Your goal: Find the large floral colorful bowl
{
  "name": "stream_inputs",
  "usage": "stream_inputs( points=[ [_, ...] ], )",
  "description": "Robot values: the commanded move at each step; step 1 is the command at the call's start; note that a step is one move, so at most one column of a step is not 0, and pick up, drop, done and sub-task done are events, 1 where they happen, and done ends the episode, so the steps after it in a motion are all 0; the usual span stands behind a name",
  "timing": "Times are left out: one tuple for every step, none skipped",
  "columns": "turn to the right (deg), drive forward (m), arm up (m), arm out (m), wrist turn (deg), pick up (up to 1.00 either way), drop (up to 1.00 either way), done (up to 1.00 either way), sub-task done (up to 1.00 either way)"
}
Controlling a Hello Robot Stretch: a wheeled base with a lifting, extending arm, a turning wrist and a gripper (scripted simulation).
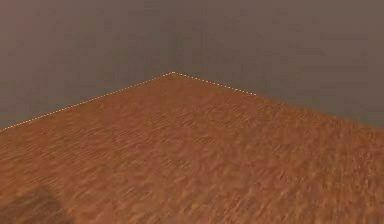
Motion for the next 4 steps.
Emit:
stream_inputs(
  points=[
    [0.0, 0.50, 0.00, 0.00, 0.0, 0.00, 0.00, 0.00, 0.00],
    [-45.0, 0.00, 0.00, 0.00, 0.0, 0.00, 0.00, 0.00, 0.00],
    [-6.0, 0.00, 0.00, 0.00, 0.0, 0.00, 0.00, 0.00, 0.00],
    [0.0, 0.25, 0.00, 0.00, 0.0, 0.00, 0.00, 0.00, 0.00]
  ],
)
